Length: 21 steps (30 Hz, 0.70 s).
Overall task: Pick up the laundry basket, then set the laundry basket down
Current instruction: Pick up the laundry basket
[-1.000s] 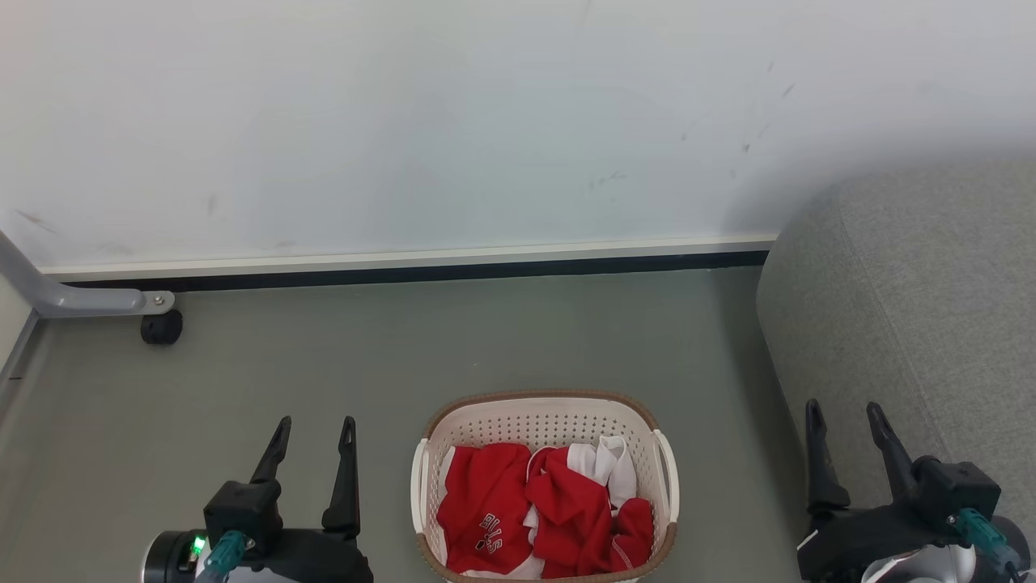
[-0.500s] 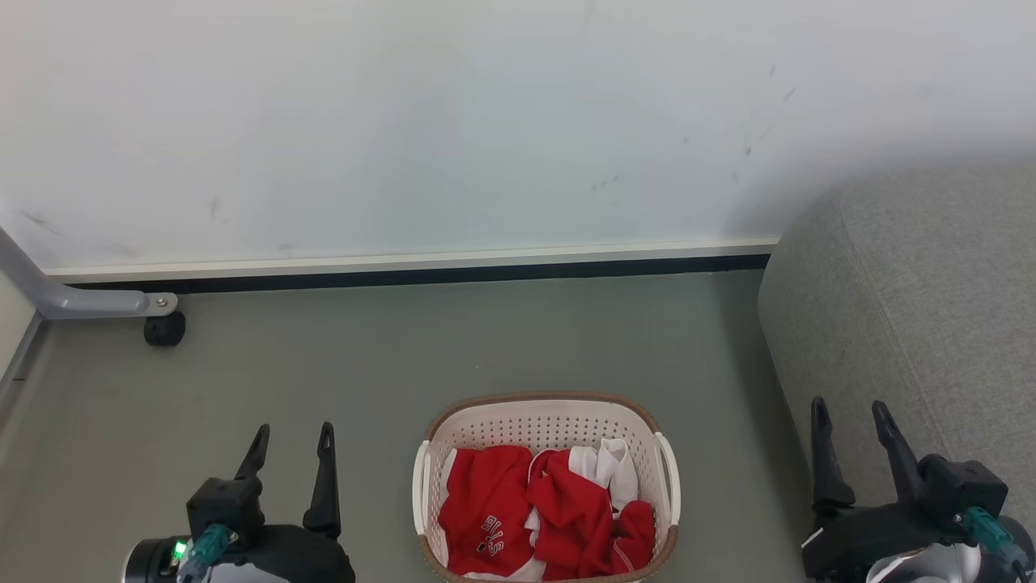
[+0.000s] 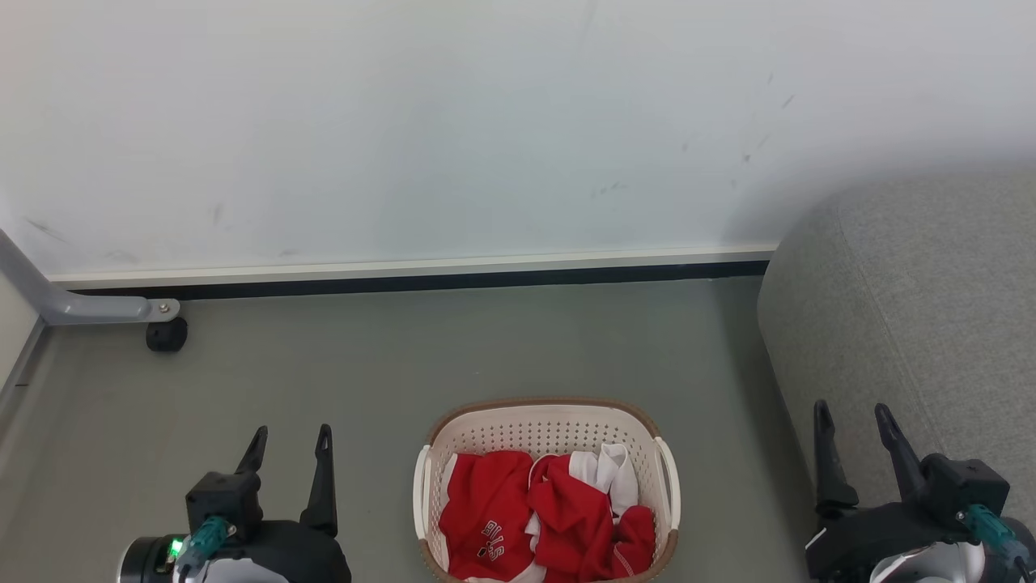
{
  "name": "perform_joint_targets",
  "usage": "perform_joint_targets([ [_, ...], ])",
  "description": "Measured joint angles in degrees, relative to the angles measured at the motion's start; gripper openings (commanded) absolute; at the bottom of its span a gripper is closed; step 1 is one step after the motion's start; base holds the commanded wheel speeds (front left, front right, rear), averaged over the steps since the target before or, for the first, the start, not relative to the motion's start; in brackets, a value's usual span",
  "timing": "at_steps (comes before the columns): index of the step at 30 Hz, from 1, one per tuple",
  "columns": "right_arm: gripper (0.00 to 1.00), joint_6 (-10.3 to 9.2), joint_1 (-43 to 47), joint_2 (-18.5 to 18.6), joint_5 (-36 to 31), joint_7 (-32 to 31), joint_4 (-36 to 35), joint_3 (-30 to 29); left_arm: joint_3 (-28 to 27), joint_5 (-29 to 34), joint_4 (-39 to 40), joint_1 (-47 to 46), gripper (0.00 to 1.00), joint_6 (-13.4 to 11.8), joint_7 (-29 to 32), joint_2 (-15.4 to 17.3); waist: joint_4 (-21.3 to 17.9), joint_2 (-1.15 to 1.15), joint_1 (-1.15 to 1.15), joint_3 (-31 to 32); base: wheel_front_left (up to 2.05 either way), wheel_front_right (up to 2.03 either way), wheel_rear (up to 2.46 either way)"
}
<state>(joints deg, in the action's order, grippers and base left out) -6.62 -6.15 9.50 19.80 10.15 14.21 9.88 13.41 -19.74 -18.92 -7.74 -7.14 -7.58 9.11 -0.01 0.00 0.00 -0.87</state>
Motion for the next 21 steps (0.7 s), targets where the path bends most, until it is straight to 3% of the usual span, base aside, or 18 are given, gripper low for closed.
perform_joint_targets([
  [21, 1.0, -0.02, 1.0, 0.0, -0.2, -1.3, -1.4, 0.0, 0.0, 0.2, 3.3, 1.1, 1.0, 0.0, 2.4, -0.2, 0.1, 0.0, 0.0, -2.4, 0.0, 0.0, 0.0],
])
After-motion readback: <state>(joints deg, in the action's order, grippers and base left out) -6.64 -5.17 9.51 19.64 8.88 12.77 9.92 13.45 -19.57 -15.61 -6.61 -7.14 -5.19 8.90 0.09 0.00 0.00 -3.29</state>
